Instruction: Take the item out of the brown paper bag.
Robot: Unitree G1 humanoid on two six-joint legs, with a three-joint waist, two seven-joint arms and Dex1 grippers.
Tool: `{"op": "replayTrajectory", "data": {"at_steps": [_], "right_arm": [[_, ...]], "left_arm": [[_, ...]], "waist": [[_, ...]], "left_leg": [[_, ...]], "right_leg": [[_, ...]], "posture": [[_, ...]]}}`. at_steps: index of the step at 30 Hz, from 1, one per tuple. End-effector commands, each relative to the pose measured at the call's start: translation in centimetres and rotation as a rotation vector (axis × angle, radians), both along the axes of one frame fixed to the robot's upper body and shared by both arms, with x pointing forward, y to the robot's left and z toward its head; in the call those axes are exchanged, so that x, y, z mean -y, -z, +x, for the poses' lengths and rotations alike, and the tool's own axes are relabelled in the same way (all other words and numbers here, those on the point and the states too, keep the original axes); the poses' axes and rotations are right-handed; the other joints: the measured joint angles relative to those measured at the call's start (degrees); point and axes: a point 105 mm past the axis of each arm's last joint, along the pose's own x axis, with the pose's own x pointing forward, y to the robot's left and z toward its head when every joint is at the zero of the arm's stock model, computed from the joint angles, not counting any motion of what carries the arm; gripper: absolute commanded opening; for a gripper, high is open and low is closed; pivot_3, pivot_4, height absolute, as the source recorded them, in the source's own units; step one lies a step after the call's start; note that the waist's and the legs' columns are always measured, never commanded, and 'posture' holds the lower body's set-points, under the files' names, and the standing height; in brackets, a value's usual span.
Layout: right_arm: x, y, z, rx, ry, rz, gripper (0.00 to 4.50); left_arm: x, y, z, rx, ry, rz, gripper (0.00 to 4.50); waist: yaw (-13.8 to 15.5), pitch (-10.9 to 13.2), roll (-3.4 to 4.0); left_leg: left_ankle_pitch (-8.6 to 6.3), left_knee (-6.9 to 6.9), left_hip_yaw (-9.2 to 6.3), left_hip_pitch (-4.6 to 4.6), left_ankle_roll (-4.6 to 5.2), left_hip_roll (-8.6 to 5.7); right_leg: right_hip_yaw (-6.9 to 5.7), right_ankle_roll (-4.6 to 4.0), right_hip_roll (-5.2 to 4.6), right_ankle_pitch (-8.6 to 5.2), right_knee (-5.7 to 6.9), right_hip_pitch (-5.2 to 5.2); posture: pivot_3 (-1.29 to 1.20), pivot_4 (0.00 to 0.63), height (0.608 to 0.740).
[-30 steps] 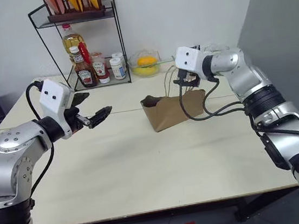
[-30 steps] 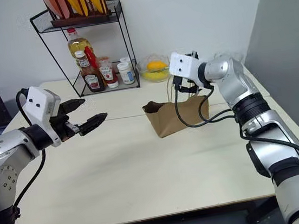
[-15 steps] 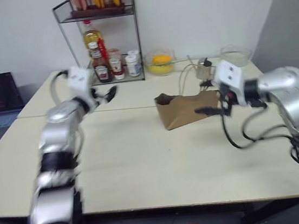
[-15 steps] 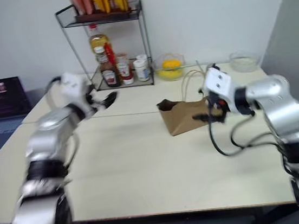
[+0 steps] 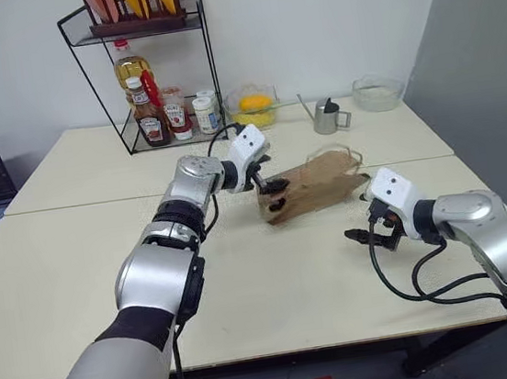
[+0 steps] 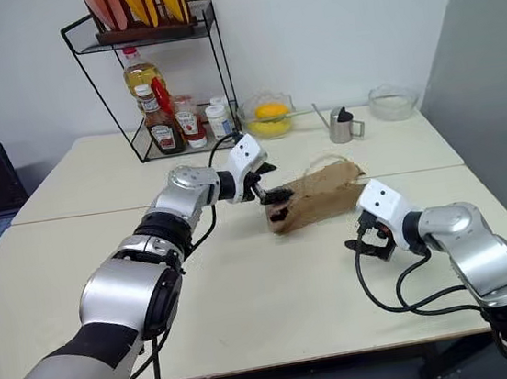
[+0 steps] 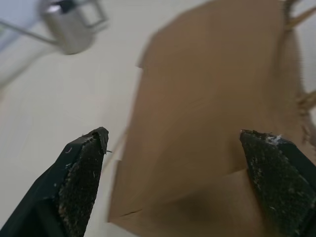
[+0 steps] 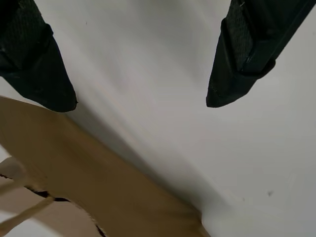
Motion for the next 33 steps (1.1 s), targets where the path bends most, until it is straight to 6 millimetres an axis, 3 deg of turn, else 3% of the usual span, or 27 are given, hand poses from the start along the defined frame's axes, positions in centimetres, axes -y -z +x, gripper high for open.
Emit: {"op": "replayTrajectory", "data": {"at_steps": [1,5,9,12,16,18,23,29,33], "right_arm": [[1.3,0.2,-0.3,0.010,0.032,-0.023,4.46],[2.1,1.9,-2.7,-0.091,0.003,-0.040,4.46],[2.7,3.8,-6.4,-0.249,-0.054,-0.047,4.46],[3.8,5.1,-8.6,-0.329,-0.070,-0.088,4.46],[4.2,5.0,-8.6,-0.307,-0.036,-0.056,4.46],[3.7,4.5,-7.8,-0.232,-0.027,0.001,4.46],[2.3,4.4,-7.4,-0.165,-0.039,0.084,4.46],[2.3,4.5,-8.0,-0.166,-0.033,0.076,4.46],[2.5,4.6,-8.7,-0.182,-0.030,0.063,4.46]], "left_arm": [[-0.2,1.3,-2.2,-0.036,0.177,0.080,4.50],[-1.2,3.1,-4.4,-0.073,0.224,0.112,4.50],[-2.1,5.6,-6.5,-0.051,0.223,0.167,4.50],[-1.9,5.2,-7.3,0.025,0.214,0.152,4.50],[-0.7,2.5,-8.7,0.103,0.287,0.099,4.50],[0.8,1.9,-10.0,0.166,0.390,0.123,4.50],[4.7,4.5,-11.5,0.269,0.540,0.184,4.50],[8.6,6.6,-10.3,0.302,0.534,0.138,4.50],[9.7,7.1,-9.2,0.338,0.509,0.129,4.50]], "waist": [[0.0,0.0,0.01],[0.0,0.0,0.01],[-0.1,0.0,0.05],[0.2,0.0,0.04],[0.6,0.0,0.01],[0.6,0.0,0.01],[1.3,0.0,0.04],[1.6,0.0,0.02],[1.5,0.0,0.00]], "left_leg": [[0.00,-0.01,-0.01,0.01,0.00,0.01],[0.01,0.00,-0.08,-0.02,0.01,0.05],[0.00,0.01,-0.08,0.08,0.02,0.08],[0.01,0.03,-0.11,0.11,0.03,0.08],[0.03,0.22,-0.11,0.08,0.06,0.04],[0.03,0.23,-0.13,0.22,0.07,0.05],[0.02,0.07,-0.08,0.85,0.07,0.01],[0.02,0.08,-0.09,0.85,0.08,0.02],[0.02,0.07,-0.08,0.83,0.08,0.01]], "right_leg": [[-0.01,0.00,0.00,0.00,0.00,0.01],[-0.02,0.00,0.01,0.00,0.02,0.00],[0.02,0.00,0.02,0.00,0.05,0.06],[-0.01,0.00,0.02,0.00,0.04,0.15],[-0.02,0.09,0.01,0.04,0.04,0.23],[-0.05,0.10,0.02,0.04,0.01,0.43],[-0.01,0.12,-0.02,0.01,-0.21,1.04],[-0.02,0.11,0.00,0.02,-0.21,1.04],[0.00,0.13,0.00,0.01,-0.23,1.02]], "posture": [[0.00,0.150,0.740],[0.00,0.150,0.740],[0.00,0.150,0.740],[0.00,0.150,0.740],[0.00,0.150,0.740],[0.00,0.150,0.740],[0.00,0.150,0.740],[0.00,0.150,0.740],[0.00,0.150,0.740]]}}
